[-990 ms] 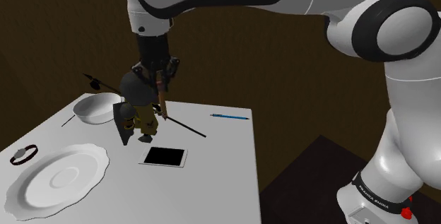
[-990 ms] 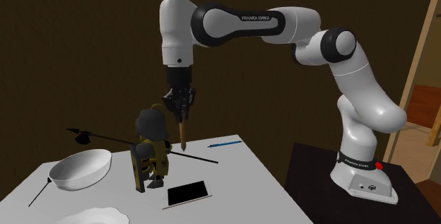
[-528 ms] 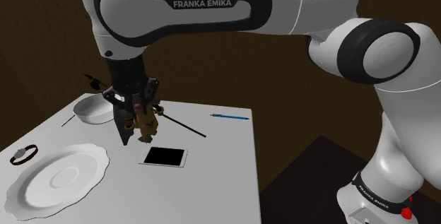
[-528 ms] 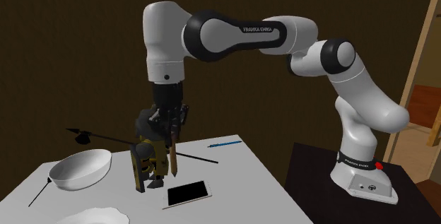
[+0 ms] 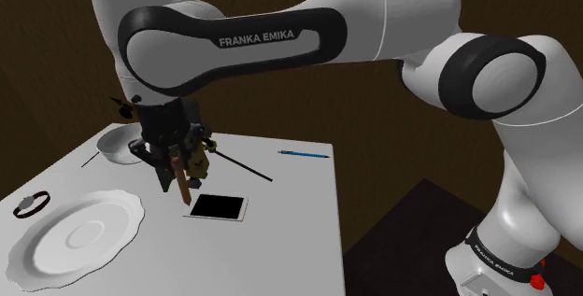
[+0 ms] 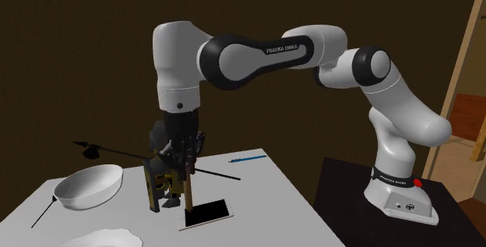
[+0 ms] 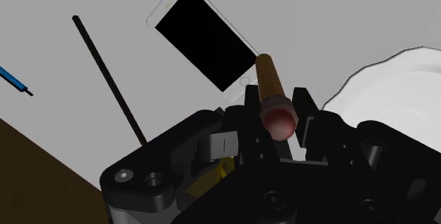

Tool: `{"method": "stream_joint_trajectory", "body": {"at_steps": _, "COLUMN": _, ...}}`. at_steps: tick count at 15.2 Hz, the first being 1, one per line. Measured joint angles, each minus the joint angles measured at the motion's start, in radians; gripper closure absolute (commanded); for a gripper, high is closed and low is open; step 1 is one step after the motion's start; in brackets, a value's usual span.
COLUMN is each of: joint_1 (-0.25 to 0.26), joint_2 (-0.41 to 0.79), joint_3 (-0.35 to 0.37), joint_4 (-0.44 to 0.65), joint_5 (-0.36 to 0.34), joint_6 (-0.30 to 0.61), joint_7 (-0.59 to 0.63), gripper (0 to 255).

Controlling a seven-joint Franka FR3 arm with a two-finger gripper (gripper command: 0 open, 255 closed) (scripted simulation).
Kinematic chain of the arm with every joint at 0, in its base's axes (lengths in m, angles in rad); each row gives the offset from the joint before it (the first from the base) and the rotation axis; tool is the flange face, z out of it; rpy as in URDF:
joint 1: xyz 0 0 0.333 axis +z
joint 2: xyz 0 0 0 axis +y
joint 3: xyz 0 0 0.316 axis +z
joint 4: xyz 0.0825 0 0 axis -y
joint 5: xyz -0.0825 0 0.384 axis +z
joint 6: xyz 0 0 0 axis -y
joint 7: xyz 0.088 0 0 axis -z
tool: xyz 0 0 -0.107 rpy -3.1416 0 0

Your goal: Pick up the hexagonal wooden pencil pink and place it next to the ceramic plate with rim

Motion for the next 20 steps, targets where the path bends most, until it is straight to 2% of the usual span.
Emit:
{"method": "stream_joint_trajectory", "body": {"at_steps": 7, "joint_1": -0.011, "joint_2": -0.002, "joint_3": -0.001, "joint_4": -0.097, "joint_5": -0.002, "joint_6": 0.094, "joint_7": 0.006, "gripper": 255}}
{"method": "stream_joint_trajectory", "body": {"at_steps": 14, "joint_1": -0.013, "joint_2": 0.0, "joint_3": -0.002, "joint_4": -0.121, "joint_5": -0.003, "joint_6": 0.12, "joint_7": 0.008, "gripper": 255}}
{"method": "stream_joint_trajectory", "body": {"at_steps": 15, "joint_1": -0.013, "joint_2": 0.0, "joint_3": -0.002, "joint_4": -0.121, "joint_5": -0.003, "joint_6": 0.12, "joint_7": 0.008, "gripper": 0}}
{"method": "stream_joint_trajectory", "body": {"at_steps": 20, "joint_1": -0.013, "joint_2": 0.0, "joint_3": -0.002, "joint_4": -0.121, "joint_5": -0.003, "joint_6": 0.121, "joint_7": 0.008, "gripper": 0}}
